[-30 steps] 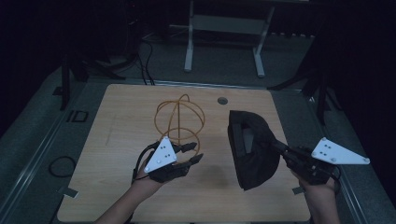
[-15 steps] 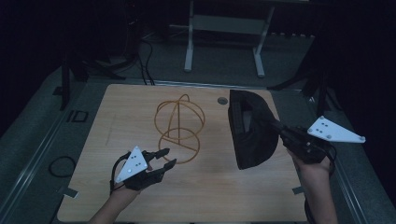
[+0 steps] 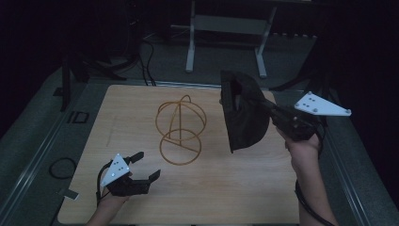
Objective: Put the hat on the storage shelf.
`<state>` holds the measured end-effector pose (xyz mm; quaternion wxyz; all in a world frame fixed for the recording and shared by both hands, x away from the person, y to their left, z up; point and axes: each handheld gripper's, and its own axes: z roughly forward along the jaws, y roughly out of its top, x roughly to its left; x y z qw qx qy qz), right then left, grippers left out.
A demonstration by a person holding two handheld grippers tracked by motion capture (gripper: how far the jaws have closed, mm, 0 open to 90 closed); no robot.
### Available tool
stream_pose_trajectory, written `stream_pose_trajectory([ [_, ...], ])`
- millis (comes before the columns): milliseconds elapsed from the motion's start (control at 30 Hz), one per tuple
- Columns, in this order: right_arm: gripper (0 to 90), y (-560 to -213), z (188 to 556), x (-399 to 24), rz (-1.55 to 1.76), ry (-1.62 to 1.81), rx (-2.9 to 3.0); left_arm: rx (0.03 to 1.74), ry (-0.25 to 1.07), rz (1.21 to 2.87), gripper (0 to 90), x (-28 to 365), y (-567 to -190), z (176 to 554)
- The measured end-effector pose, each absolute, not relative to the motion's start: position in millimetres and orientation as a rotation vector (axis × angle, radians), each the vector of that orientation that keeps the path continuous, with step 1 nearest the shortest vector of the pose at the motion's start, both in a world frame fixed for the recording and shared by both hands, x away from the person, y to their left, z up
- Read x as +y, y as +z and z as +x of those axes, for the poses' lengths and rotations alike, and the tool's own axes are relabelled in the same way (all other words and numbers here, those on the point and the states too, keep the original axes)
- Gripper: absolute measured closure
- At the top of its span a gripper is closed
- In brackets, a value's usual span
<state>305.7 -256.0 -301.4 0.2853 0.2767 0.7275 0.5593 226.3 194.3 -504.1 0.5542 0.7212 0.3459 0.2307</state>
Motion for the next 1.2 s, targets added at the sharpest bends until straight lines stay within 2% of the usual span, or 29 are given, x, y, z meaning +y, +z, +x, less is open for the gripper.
stream_pose_trajectory([
  [67,88.6,-300.5,310.9,-249.6,0.739,1.493,1.957,0.856,0.554,1.713,2.9,198.0,-510.4,226.6],
  [100,88.6,-300.1,313.4,-246.2,0.739,1.489,1.959,0.868,0.560,1.708,2.7,200.6,-514.5,225.8],
  [367,88.6,-297.9,330.6,-222.9,0.735,1.464,1.987,0.946,0.585,1.663,2.7,211.6,-529.7,215.4],
  [667,88.5,-301.2,343.0,-178.8,0.690,1.434,2.059,0.961,0.604,1.624,2.8,219.3,-529.4,210.9],
  [1200,88.5,-323.8,351.2,-127.1,0.623,1.404,2.226,1.007,0.601,1.638,2.9,225.7,-542.0,215.3],
])
